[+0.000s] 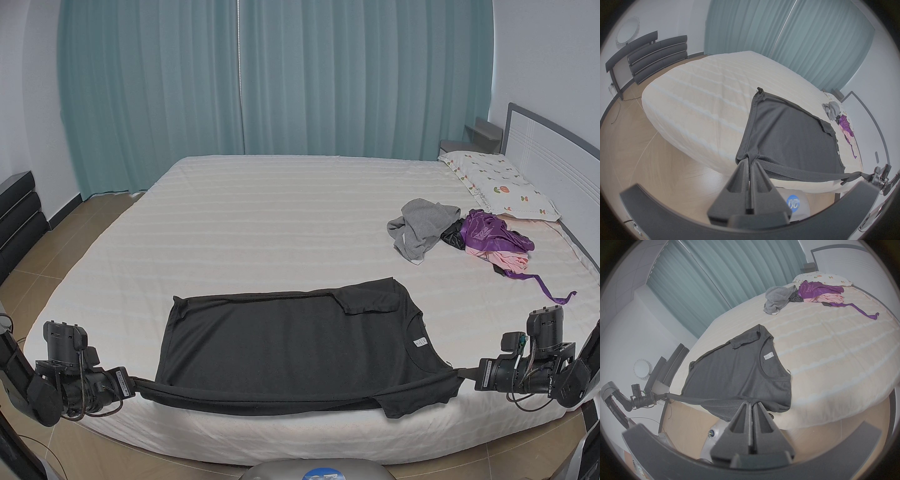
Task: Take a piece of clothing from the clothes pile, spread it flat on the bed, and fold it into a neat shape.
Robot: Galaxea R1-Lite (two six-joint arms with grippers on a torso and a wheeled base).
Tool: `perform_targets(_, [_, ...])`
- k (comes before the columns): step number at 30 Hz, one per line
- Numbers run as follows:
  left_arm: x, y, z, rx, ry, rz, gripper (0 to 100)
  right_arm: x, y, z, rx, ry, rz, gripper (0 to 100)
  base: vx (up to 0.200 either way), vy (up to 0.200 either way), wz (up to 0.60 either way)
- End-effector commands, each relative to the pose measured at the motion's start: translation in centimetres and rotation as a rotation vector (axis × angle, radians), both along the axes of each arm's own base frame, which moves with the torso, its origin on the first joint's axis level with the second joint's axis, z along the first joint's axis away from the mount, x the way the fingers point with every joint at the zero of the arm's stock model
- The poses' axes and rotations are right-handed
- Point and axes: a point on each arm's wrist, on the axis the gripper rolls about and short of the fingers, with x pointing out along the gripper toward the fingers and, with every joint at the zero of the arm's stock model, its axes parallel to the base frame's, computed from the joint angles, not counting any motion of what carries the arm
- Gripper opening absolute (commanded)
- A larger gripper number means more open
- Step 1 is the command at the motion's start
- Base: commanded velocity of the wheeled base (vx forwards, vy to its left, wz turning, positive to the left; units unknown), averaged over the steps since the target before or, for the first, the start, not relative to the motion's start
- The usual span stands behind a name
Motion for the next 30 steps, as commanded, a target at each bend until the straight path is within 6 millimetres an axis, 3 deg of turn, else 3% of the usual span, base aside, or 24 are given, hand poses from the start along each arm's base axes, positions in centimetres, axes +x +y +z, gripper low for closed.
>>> perform_targets(1, [1.0, 0.1, 0.2, -0.013, -0.020, 0.017, 0, 0.7, 0.1, 0.3, 0.003, -0.027, -0.001, 0, 0.000, 0.000, 0.00])
perform_targets(16, [5.2, 0.3, -1.7, -0.067, 0.000, 0.062, 0, 5.5, 0.6, -1.3, 0.026, -0.017, -0.024, 0, 0.000, 0.000, 0.00])
perform_targets(24, [8.4, 0.6, -2.6, -0.083, -0.020, 0.083, 0, 7.5, 0.7, -3.1, 0.023, 0.009, -0.033, 0, 0.000, 0.000, 0.00])
perform_targets(30, [8.5, 0.5, -2.2, -0.078, -0.036, 0.081, 0, 8.1, 0.8, -3.8, 0.022, 0.020, -0.032, 0, 0.000, 0.000, 0.00])
